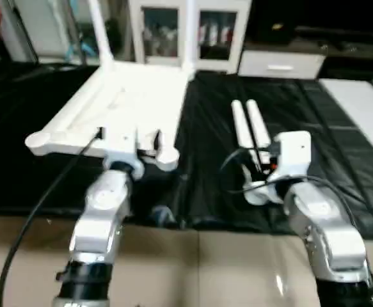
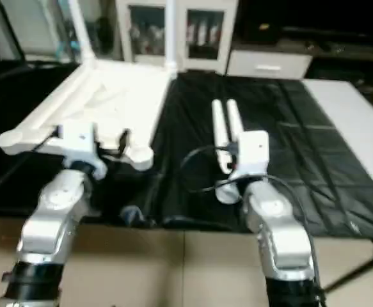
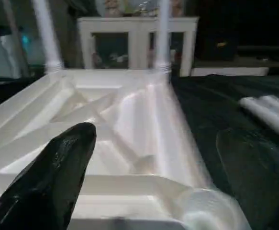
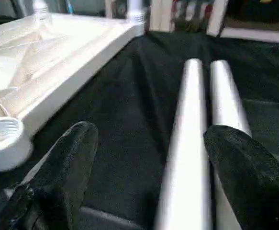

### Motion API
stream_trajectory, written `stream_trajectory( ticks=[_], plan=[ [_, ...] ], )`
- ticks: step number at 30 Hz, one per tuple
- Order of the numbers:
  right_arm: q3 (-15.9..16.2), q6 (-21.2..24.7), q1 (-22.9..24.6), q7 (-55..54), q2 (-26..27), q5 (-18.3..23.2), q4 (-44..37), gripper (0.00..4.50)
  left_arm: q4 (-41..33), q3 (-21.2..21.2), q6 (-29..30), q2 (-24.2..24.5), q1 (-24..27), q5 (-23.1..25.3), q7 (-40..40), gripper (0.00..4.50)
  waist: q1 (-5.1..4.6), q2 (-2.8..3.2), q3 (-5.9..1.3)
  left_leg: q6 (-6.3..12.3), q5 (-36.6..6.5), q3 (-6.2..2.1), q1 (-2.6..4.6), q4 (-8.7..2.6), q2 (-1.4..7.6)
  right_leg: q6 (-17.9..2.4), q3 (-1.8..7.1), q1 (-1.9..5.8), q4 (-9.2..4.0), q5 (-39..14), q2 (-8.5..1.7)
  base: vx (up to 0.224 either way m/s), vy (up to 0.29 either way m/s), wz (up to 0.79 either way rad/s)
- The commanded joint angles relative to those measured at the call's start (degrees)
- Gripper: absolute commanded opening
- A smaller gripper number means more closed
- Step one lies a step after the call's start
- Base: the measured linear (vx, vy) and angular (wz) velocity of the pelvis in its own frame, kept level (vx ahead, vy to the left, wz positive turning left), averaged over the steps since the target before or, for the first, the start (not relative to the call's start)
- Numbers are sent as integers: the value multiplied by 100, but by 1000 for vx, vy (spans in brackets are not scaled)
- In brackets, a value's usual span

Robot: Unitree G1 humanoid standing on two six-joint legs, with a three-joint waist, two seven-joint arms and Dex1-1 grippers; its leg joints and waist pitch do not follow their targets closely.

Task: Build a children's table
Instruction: Rotate table base

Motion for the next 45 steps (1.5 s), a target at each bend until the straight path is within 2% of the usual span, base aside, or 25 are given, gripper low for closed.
stream_trajectory(
  ticks=[1, 2, 3, 4, 5, 6, 7, 8, 9, 11, 12, 13, 14, 15, 16, 17, 18, 19, 20, 22, 27, 30, 35, 37, 45],
  plan=[
    [61, -10, -70, 109, -57, 42, -82, 388, -37, 3, 90, -12, -47, 23, 25, 450, -353, 152, -597, 1832, 1005, -896, 1101, -527, 808, -205, -11, -744, 310, -514, 36, 236, 4, -3],
    [98, -5, -75, 144, -97, 53, -41, 388, -39, -3, 84, -16, -29, 60, 26, 450, -320, 60, -546, 2948, 1798, -1001, 999, -440, 942, 489, 168, -1091, 649, -324, -164, 187, -37, -16],
    [100, -2, -78, 144, -103, 57, -27, 388, -38, 1, 80, -19, -25, 66, 30, 450, -320, 12, -539, 3060, 2056, -980, 961, -443, 907, 550, 243, -1186, 671, -134, -220, 187, -37, -16],
    [97, 25, -97, 201, -109, 116, -33, 388, -49, 28, 81, -31, -15, 59, 41, 450, -294, -109, -465, 2840, 1894, -715, 728, -455, 600, 350, 364, -1160, 467, 443, -253, 139, -50, -20],
    [106, 62, -99, 234, -127, 131, -50, 388, -61, 35, 91, -30, -13, 64, 56, 450, -220, -401, -425, 2043, 670, -190, 425, -249, -86, -46, 589, -718, -178, 1067, -328, 59, -25, -9],
    [106, 62, -99, 234, -127, 131, -50, 388, -61, 35, 91, -30, -13, 64, 56, 450, -132, -663, -505, 1744, 8, 1, -85, 37, -525, -80, 960, -56, -302, 669, -397, 110, -50, -4],
    [119, 75, -98, 273, -137, 135, -60, 388, -78, 34, 98, -14, -10, 50, 65, 450, 44, -581, -457, 1499, -632, -21, -382, 475, -609, -482, 1361, 269, -533, 191, -889, 133, -33, 8],
    [126, 84, -97, 311, -135, 132, -64, 388, -97, 31, 107, 14, -8, 51, 81, 450, 101, -520, -411, 488, -227, -243, -620, 812, -325, -1369, 1201, 371, -511, -121, -1012, 207, -46, 3],
    [159, 116, -106, 316, -134, 99, -42, 388, -96, 76, 45, 24, 13, 1, 79, 450, 92, -490, -355, 286, -60, -276, -657, 786, -245, -1592, 1105, 353, -546, -115, -1029, 156, -22, -2],
    [195, 150, -131, 305, -124, 76, -22, 388, -99, 99, -2, 66, 39, 11, 72, 450, 74, -307, -295, 93, 516, -301, -625, 407, -4, -2008, 746, 201, -661, -320, -882, 132, 6, -9],
    [213, 334, -191, 293, -107, 133, -38, 388, -117, 107, 54, 109, 76, 1, -11, 450, 34, -84, -314, 283, 1158, -282, -527, -200, 159, -1715, 375, 139, -555, -133, -496, 118, 24, -5],
    [207, 400, -208, 298, -106, 167, -50, 388, -127, 97, 81, 118, 82, -3, -54, 450, 5, 6, -368, 424, 1439, -286, -382, -401, 234, -1378, 184, 99, -458, 108, -229, 149, 105, -8],
    [135, 685, -305, 427, -61, 446, -64, 388, -228, 51, 4, 188, 123, -149, -386, 450, -187, 154, -420, 926, 1481, -655, -56, -423, 635, -857, 117, -327, 173, 465, 88, 175, 120, -7],
    [93, 822, -362, 474, -43, 564, -70, 404, -307, 29, -40, 236, 155, -297, -645, 450, -210, 58, -540, 1376, 2792, -821, 186, -211, 751, -524, 298, -559, 195, 948, -108, 175, 120, -7],
    [69, 984, -442, 493, -48, 620, -59, 404, -419, -7, -84, 334, 192, -511, -1002, 450, -120, -56, -579, 1451, 4777, -833, 234, -53, 713, -216, 470, -688, 121, 1582, -257, 112, 62, 5],
    [69, 1034, -499, 480, -55, 601, -39, 414, -483, -35, -90, 432, 203, -645, -1249, 450, -90, -70, -603, 1379, 5614, -825, 236, 11, 629, -122, 534, -713, 102, 1863, -308, 39, 55, 0],
    [68, 1140, -650, 408, -44, 531, 91, 431, -568, -74, -15, 666, 203, -888, -1746, 450, 6, -168, -568, 1161, 5690, -644, 92, 41, 368, -50, 598, -655, -17, 2142, -338, 39, 55, 0],
    [67, 1155, -676, 395, -40, 519, 118, 431, -577, -79, -2, 704, 201, -925, -1824, 450, 69, -242, -493, 856, 4296, -379, -201, -61, 127, -225, 611, -464, -101, 2170, -370, 0, 0, 0],
    [30, 1236, -824, 277, 2, 428, 287, 441, -595, -109, 72, 922, 183, -1067, -2139, 450, 154, -206, -500, 493, 2870, -257, -329, -157, 96, -384, 618, -315, -81, 2165, -405, 0, 0, 0],
    [33, 1371, -1030, 182, -2, 312, 520, 447, -489, -122, 58, 1168, 101, -961, -2269, 450, 151, -229, -404, -42, 932, -201, -352, -378, 178, -653, 604, -278, -171, 1383, -383, 0, 0, 0],
    [129, 1711, -1711, -72, -65, 102, 1289, 447, -583, -175, 554, 1797, -17, -1321, -3307, 450, 85, -209, -280, -730, -1687, -86, -206, -617, 280, -755, 636, -459, -355, -1128, -401, -96, -24, -3],
    [190, 1995, -2056, -14, -63, 151, 1584, 447, -955, -433, 1032, 2326, 46, -1680, -4028, 450, 85, -240, -272, -881, -2021, -85, -196, -649, 290, -542, 657, -514, -397, -1737, -416, -76, -22, -7],
    [538, 3134, -2674, -360, -192, -375, 2204, 447, -1587, -686, 1722, 2717, 104, -2211, -4525, 450, 77, -263, -284, -965, -1613, -14, -235, -668, 290, -635, 647, -523, -328, -1195, -357, -11, -3, -2],
    [376, 3297, -2791, -488, -155, -376, 2352, 447, -1671, -749, 1833, 2705, 107, -2202, -4535, 450, 105, -360, -294, -873, -1381, 53, -236, -647, 309, -585, 676, -515, -351, -993, -363, 0, 0, 0],
    [-384, 3938, -2993, -597, -6, -83, 2651, 447, -2083, -910, 2198, 2825, 218, -2453, -4623, 450, 131, -427, -387, -625, 144, 161, -309, -542, 296, -601, 635, -411, -172, 983, -272, 0, 0, 0]
  ],
)
